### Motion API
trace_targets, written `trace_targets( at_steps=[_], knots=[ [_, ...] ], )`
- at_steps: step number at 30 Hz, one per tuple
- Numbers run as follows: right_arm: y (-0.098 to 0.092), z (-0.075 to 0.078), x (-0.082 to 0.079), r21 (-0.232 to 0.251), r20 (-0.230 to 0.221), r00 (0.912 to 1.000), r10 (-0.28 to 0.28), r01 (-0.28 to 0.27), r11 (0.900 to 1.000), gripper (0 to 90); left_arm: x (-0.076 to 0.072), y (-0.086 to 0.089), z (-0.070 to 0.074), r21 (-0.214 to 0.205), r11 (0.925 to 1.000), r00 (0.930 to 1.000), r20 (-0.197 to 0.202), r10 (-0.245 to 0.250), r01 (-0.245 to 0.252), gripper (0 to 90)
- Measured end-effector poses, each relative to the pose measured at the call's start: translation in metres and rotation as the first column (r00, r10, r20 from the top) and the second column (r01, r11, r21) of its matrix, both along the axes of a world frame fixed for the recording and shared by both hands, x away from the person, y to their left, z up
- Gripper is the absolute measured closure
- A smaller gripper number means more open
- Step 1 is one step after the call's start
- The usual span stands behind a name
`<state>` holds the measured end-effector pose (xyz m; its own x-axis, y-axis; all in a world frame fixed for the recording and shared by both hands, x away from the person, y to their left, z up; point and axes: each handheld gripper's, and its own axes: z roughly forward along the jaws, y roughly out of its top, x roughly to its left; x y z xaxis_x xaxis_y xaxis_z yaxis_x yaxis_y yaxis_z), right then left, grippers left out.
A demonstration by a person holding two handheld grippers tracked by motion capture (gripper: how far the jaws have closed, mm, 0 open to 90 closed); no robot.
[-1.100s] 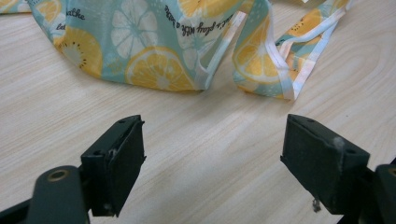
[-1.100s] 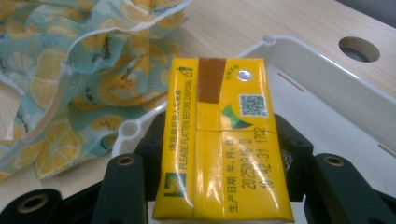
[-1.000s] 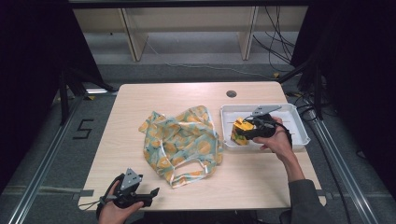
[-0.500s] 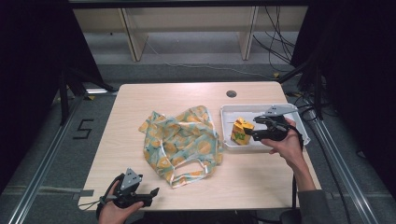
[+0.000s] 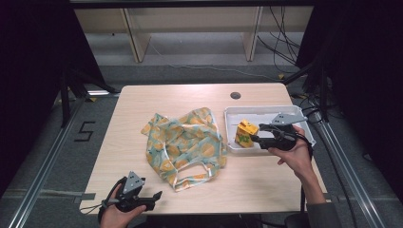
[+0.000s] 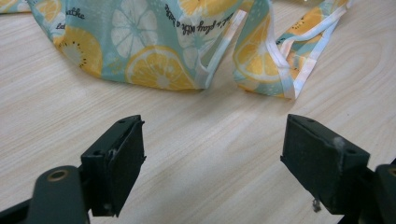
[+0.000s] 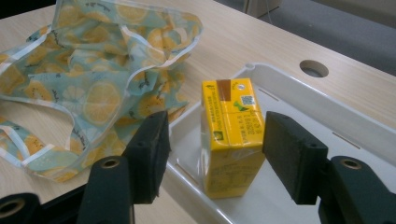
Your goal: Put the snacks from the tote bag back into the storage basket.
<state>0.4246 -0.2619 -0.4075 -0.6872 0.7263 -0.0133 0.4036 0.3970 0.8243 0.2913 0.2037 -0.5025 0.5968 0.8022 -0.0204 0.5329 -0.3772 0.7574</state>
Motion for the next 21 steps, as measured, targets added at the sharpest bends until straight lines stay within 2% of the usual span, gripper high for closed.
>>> trace_targets(
  at_steps=[3,5,6,7,9,11,12,13,14,15,16,17,19,21],
  knots=[
    [0.000,0.000,-0.003,-0.004,0.006,1.0000,-0.002,0.002,1.0000,47.0,0.000,0.000,0.000,-0.001,1.0000,1.0000,0.000,0.001,-0.001,20.5],
    [0.001,-0.001,-0.005,0.004,-0.006,1.0000,-0.006,0.006,1.0000,52.9,0.000,0.000,0.000,0.008,1.0000,1.0000,-0.001,-0.003,0.003,20.5],
    [0.001,-0.001,-0.005,0.004,-0.006,1.0000,-0.006,0.006,1.0000,52.9,0.000,0.000,0.000,0.008,1.0000,1.0000,-0.001,-0.003,0.003,20.5],
    [0.001,-0.001,-0.007,-0.005,-0.016,0.9999,0.001,-0.001,1.0000,60.0,0.000,0.000,0.000,0.009,1.0000,1.0000,-0.003,-0.004,0.004,20.5],
    [0.002,-0.003,-0.007,-0.001,-0.007,0.9999,-0.010,0.010,1.0000,67.0,0.000,0.000,0.000,0.009,1.0000,1.0000,-0.004,-0.003,0.003,20.5],
    [0.002,-0.004,-0.007,-0.002,-0.017,0.9998,-0.004,0.004,1.0000,76.1,0.000,0.000,0.000,0.010,0.9999,1.0000,-0.003,-0.005,0.005,20.5],
    [0.002,-0.004,-0.007,-0.002,-0.017,0.9998,-0.004,0.004,1.0000,76.1,0.000,0.000,0.000,0.011,0.9999,1.0000,-0.004,-0.004,0.004,20.5],
    [0.002,-0.005,-0.006,-0.007,0.000,0.9999,0.014,-0.014,0.9999,79.6,0.000,-0.001,-0.001,0.000,1.0000,1.0000,-0.004,0.001,-0.001,20.5],
    [0.003,-0.006,-0.008,-0.004,-0.012,0.9999,0.005,-0.005,1.0000,83.2,0.000,-0.001,-0.001,-0.001,1.0000,1.0000,-0.007,0.007,-0.007,20.6],
    [0.005,-0.007,-0.007,-0.022,-0.008,0.9997,0.022,-0.023,0.9995,87.1,0.000,-0.001,-0.001,-0.003,1.0000,0.9999,-0.008,0.009,-0.009,20.6],
    [0.007,-0.008,-0.009,-0.013,-0.030,0.9995,0.015,-0.015,0.9998,88.5,0.000,-0.001,-0.001,-0.003,1.0000,0.9999,-0.010,0.006,-0.006,20.5],
    [0.007,-0.010,-0.007,-0.025,-0.004,0.9997,0.026,-0.026,0.9993,89.5,0.000,-0.001,-0.001,-0.005,1.0000,0.9999,-0.010,0.006,-0.006,20.5],
    [0.008,-0.012,-0.005,-0.039,-0.002,0.9994,0.034,-0.034,0.9986,90.0,0.000,-0.001,-0.001,-0.007,1.0000,0.9999,-0.011,0.005,-0.005,20.5],
    [0.012,-0.018,-0.006,-0.040,-0.038,0.9991,0.020,-0.022,0.9990,90.0,0.000,-0.001,-0.001,-0.001,1.0000,0.9999,-0.010,0.007,-0.007,20.5]
  ],
)
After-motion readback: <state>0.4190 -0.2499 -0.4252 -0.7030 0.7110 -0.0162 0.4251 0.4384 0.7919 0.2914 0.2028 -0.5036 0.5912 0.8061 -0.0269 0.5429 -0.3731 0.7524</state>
